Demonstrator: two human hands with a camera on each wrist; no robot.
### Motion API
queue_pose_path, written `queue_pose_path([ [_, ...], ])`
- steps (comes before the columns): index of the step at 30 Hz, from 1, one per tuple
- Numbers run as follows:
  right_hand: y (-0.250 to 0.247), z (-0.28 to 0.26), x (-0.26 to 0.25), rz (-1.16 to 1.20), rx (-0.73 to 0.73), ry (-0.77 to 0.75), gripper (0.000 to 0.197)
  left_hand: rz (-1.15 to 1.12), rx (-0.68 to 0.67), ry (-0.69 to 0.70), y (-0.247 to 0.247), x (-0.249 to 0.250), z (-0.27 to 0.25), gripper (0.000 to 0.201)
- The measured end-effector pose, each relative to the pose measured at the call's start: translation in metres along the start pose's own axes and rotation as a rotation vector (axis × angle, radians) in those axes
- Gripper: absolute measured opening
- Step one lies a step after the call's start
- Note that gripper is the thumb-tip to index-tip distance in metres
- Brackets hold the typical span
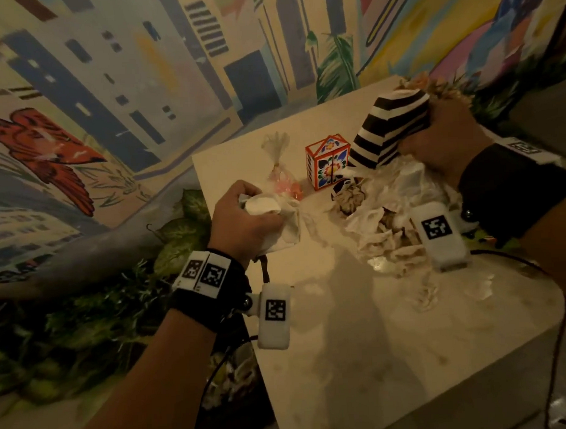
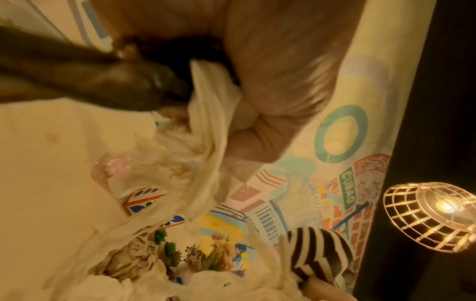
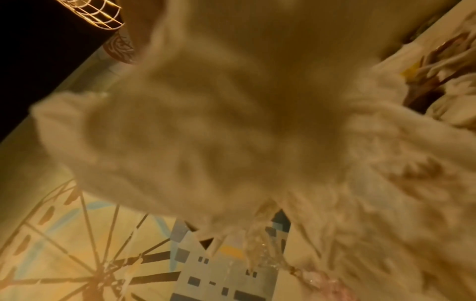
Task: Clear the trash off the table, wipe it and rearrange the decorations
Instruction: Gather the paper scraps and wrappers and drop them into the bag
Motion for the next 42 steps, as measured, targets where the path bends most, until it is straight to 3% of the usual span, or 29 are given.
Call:
queue_pose_path([
  [2, 0.006, 0.002, -0.014, 0.039, -0.033, -0.017, 0.018, -0.001, 0.045, -0.043, -0.007, -0.014, -0.004, 0.043],
  [7, 0.027, 0.008, -0.047, 0.129, -0.085, -0.059, 0.026, -0.020, 0.107, -0.156, -0.026, -0.034, -0.014, 0.051],
  [12, 0.063, 0.003, -0.063, 0.233, -0.214, -0.055, 0.031, 0.007, 0.200, -0.221, -0.065, -0.046, -0.025, 0.039],
  [17, 0.120, -0.015, -0.067, 0.233, -0.311, -0.053, 0.023, 0.075, 0.273, -0.276, -0.113, -0.068, -0.043, 0.033],
  [21, 0.187, -0.041, -0.067, 0.222, -0.402, -0.057, 0.033, 0.134, 0.300, -0.337, -0.150, -0.105, -0.054, 0.044],
  [24, 0.244, -0.071, -0.062, 0.201, -0.478, -0.031, 0.033, 0.200, 0.279, -0.387, -0.176, -0.146, -0.062, 0.037],
  [29, 0.336, -0.120, -0.040, 0.171, -0.541, 0.094, 0.030, 0.270, 0.205, -0.499, -0.217, -0.239, -0.076, 0.042],
  [35, 0.424, -0.173, 0.009, 0.078, -0.487, 0.232, 0.016, 0.381, -0.012, -0.573, -0.240, -0.337, -0.093, 0.035],
  [42, 0.486, -0.224, 0.108, 0.183, -0.362, 0.545, 0.027, 0.331, -0.161, -0.738, -0.219, -0.433, -0.121, 0.036],
])
Point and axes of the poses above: each hand's wrist, its own z-axis towards the middle knuckle, its own y-axis out of the palm, x = y × z, the point moved 10 cm from there along z, towards the middle knuckle, and after that the axes turned 8 degrees about z, right-handed, at the moved point
